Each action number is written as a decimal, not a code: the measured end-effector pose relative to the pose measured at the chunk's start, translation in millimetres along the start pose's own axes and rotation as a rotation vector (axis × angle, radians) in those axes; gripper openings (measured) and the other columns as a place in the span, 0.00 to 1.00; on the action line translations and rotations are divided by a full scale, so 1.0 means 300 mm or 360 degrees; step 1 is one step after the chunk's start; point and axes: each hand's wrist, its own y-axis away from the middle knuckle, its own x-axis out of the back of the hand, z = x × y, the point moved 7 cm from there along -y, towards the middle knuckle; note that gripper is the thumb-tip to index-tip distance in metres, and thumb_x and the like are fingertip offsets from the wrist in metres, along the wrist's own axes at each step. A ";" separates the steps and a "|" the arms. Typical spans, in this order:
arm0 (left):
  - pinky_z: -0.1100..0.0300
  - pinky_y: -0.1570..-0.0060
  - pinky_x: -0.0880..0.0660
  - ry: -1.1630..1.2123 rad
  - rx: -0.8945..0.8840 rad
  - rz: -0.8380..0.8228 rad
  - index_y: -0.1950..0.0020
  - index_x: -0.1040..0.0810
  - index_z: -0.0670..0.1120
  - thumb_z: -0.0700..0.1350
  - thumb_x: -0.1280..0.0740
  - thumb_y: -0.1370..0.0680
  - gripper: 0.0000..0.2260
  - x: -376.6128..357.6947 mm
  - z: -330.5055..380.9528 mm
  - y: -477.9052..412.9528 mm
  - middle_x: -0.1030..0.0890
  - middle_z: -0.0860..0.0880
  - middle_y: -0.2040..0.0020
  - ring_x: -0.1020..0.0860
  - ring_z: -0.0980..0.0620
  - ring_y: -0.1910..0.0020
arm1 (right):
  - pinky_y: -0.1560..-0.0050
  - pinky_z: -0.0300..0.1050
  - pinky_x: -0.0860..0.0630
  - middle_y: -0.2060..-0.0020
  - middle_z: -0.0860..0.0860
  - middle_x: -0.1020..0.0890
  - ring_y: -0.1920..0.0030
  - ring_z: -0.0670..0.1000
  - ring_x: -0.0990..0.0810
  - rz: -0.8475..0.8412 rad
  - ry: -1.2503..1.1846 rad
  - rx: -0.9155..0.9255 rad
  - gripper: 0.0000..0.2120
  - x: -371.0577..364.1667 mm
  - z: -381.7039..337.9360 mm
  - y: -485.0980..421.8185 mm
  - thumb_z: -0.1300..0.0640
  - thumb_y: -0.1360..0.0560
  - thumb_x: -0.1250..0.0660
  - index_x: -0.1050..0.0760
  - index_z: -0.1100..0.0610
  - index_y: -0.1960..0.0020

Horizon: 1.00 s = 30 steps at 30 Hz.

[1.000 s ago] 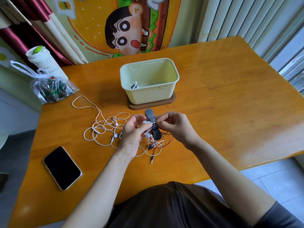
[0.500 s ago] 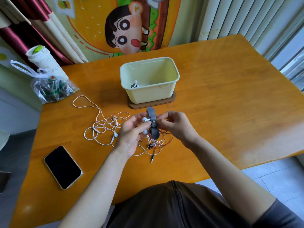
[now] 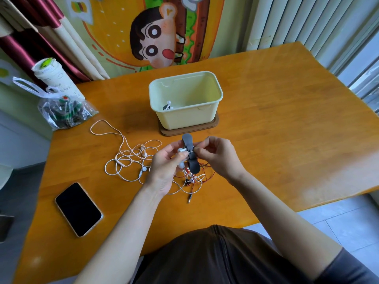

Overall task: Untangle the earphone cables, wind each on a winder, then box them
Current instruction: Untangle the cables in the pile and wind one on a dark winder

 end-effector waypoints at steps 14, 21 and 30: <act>0.61 0.57 0.22 -0.0017 -0.0007 -0.0039 0.45 0.22 0.45 0.31 0.39 0.23 0.13 -0.008 0.017 -0.005 0.18 0.44 0.52 0.19 0.50 0.54 | 0.56 0.37 0.22 0.57 0.48 0.17 0.56 0.42 0.20 0.0159 0.0306 0.0342 0.09 0.004 -0.065 0.032 0.63 0.27 0.31 0.27 0.52 0.61; 0.61 0.56 0.22 0.0016 -0.0018 -0.0076 0.48 0.21 0.46 0.31 0.38 0.23 0.12 -0.012 0.016 0.008 0.18 0.46 0.54 0.19 0.53 0.57 | 0.52 0.47 0.19 0.59 0.45 0.17 0.55 0.48 0.17 0.0094 0.0080 0.0172 0.06 0.007 -0.028 0.019 0.64 0.28 0.30 0.24 0.57 0.62; 0.65 0.60 0.24 0.0188 0.0117 -0.0183 0.43 0.23 0.46 0.33 0.39 0.22 0.13 -0.044 -0.005 0.002 0.18 0.46 0.52 0.21 0.54 0.55 | 0.51 0.44 0.21 0.60 0.47 0.21 0.57 0.45 0.22 0.0074 0.0169 0.0086 0.03 0.012 -0.004 -0.009 0.62 0.23 0.36 0.25 0.56 0.54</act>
